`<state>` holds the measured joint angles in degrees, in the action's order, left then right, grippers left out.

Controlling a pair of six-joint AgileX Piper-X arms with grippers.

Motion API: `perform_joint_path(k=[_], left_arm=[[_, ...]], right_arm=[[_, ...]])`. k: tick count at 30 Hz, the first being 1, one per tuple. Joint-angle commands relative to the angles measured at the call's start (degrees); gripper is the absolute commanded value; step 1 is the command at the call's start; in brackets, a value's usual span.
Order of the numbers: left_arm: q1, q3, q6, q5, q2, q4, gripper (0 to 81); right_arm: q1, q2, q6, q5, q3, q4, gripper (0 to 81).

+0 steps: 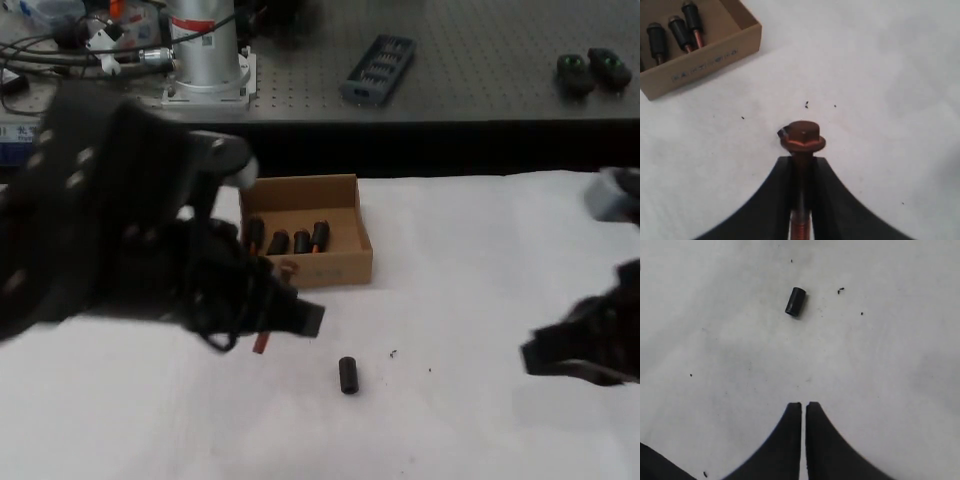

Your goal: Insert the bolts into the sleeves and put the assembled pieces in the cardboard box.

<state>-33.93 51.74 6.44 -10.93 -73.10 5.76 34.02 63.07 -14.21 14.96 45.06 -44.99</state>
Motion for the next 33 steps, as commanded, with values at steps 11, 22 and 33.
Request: perform_joint_path(k=[11, 22, 33], left_arm=[[0.0, -13.5, 4.2, -2.7, 27.0, -9.8, 0.6], [2.3, -13.6, -0.2, -2.2, 38.7, 4.6, 0.6], [2.4, -13.6, -1.8, -2.2, 42.5, 11.3, 0.6]], right_arm=[[8.2, 23.5, -3.2, -1.5, 13.2, 5.5, 1.4], [8.3, 38.3, -5.6, -4.8, 25.5, 3.7, 29.3], [10.1, 48.7, -8.1, -8.5, 31.5, 2.6, 28.8]])
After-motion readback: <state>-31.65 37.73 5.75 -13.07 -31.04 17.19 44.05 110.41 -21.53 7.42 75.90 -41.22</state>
